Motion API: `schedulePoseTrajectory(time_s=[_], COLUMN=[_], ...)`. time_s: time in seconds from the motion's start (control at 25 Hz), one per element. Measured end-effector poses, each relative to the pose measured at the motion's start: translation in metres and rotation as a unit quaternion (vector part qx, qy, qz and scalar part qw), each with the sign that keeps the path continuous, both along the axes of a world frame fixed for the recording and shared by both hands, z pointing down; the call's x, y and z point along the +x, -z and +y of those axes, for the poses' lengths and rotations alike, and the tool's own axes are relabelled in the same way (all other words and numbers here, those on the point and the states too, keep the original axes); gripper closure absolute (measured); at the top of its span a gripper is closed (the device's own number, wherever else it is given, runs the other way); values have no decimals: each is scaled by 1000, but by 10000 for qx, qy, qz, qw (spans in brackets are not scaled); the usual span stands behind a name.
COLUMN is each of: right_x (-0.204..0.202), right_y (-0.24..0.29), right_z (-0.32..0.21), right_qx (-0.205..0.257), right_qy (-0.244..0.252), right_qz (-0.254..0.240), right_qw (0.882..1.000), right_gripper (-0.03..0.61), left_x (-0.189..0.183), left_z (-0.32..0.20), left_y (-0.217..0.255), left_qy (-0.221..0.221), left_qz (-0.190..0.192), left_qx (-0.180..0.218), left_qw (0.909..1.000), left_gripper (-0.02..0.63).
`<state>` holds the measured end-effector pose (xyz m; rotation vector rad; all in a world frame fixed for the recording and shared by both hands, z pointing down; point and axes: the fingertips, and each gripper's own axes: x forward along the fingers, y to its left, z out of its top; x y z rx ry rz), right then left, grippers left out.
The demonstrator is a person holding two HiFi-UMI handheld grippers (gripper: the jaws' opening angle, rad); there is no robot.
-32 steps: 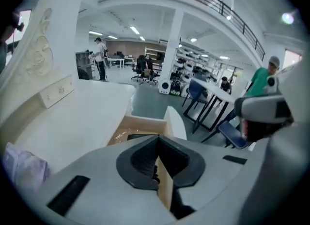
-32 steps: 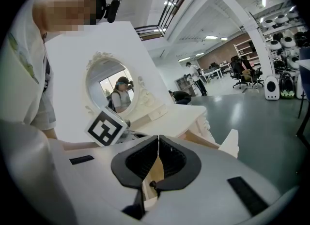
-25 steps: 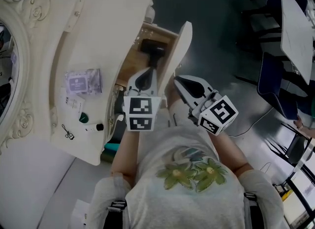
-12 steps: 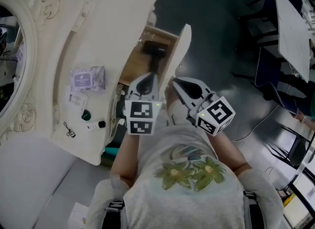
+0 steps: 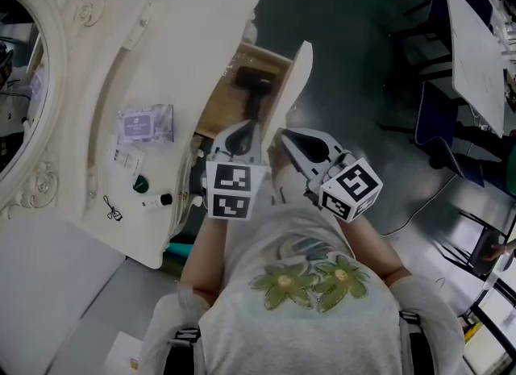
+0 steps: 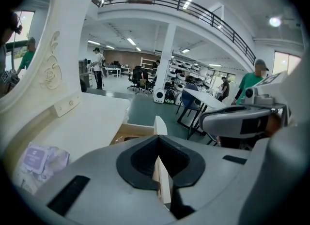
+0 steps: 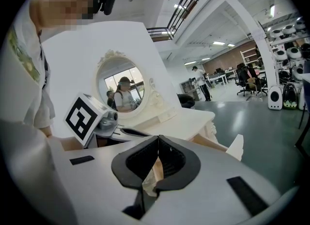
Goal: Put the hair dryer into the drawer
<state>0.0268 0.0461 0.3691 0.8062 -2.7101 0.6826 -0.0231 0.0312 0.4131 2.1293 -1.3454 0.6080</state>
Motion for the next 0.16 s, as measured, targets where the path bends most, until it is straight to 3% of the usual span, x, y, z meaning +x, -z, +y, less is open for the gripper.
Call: schedulePoseTrajectory(time_s=[0.16], right_x=[3], right_y=[-2], right_z=[4], right_qx=[-21], right_qy=[7], right_qz=[34], right_qw=[10000], right_gripper=[557], left_x=[1], left_z=[4], left_y=[-1], left_qy=[12], left_qz=[-2], left_qx=[-19], left_qw=[10000], left_gripper=[603])
